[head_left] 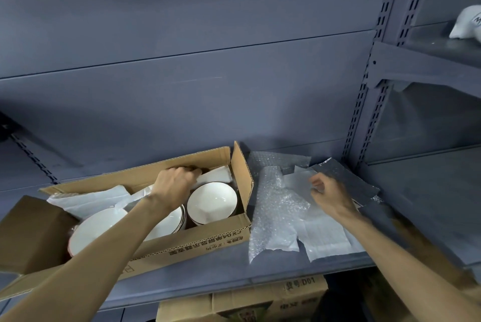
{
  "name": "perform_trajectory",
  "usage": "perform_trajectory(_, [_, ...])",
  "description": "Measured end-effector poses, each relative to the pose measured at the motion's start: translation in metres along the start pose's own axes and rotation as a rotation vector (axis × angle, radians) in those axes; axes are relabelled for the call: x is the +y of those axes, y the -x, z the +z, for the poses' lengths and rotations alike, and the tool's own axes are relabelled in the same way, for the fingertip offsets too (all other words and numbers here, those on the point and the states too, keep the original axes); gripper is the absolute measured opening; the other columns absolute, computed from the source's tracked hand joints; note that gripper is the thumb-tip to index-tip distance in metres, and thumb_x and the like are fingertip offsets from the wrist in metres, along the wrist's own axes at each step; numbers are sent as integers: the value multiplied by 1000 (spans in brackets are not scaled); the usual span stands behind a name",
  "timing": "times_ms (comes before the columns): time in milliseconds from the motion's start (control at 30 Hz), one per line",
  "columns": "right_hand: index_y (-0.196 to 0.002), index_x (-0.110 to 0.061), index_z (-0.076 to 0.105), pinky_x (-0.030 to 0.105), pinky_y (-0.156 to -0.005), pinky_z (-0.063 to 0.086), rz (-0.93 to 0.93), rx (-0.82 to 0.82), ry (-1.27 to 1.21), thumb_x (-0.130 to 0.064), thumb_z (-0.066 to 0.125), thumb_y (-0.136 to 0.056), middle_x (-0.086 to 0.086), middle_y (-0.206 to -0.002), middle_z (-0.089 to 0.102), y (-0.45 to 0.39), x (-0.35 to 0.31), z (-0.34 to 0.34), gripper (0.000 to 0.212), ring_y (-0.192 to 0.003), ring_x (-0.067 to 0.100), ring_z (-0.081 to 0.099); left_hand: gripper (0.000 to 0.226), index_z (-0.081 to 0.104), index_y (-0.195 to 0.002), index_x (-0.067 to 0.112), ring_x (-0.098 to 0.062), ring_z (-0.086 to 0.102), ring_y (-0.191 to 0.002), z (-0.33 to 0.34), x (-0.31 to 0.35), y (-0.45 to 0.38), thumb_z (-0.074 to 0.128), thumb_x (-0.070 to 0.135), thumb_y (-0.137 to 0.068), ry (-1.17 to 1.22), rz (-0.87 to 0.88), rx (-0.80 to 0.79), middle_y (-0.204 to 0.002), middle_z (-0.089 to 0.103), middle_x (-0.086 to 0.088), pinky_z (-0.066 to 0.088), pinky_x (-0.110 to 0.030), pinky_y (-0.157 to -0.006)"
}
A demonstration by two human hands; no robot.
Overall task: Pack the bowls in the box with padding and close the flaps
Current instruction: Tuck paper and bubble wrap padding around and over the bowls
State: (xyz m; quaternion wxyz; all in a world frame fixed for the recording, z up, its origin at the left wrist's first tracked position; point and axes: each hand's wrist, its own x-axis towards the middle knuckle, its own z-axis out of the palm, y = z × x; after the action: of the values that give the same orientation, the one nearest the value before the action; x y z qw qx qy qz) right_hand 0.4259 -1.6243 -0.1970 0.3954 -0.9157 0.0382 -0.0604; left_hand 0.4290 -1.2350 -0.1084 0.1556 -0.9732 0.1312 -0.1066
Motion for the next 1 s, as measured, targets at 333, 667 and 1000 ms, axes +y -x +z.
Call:
perform_trajectory(333, [-134, -23, 59, 44, -98, 46, 141, -28, 497, -49, 66, -90, 7, -134, 58, 9, -13, 1, 52, -127, 33, 49, 53, 47, -135, 27, -25, 71, -100, 3, 0, 3, 60, 10, -86, -98, 34, 1, -114, 68, 7, 46, -32, -65])
perform_trajectory(667, [-134, -15, 55, 48, -98, 50, 284, -51, 382, -56, 75, -84, 13, -133, 61, 8, -22, 4, 68, -123, 37, 57, 39, 53, -119, 17, -41, 66, -97, 28, 3, -8, 47, -4, -85, 254, -59, -124, -114, 68, -8, 51, -42, -71])
perform_trajectory(1000, [-132, -18, 59, 52, -100, 42, 325, 5, 496, -58, 65, -87, 15, -137, 53, 12, -20, 3, 60, -128, 37, 49, 48, 49, -129, 32, -28, 69, -105, 32, 3, -2, 52, 9, -88, 3, -61, -125, -119, 69, 4, 46, -35, -70])
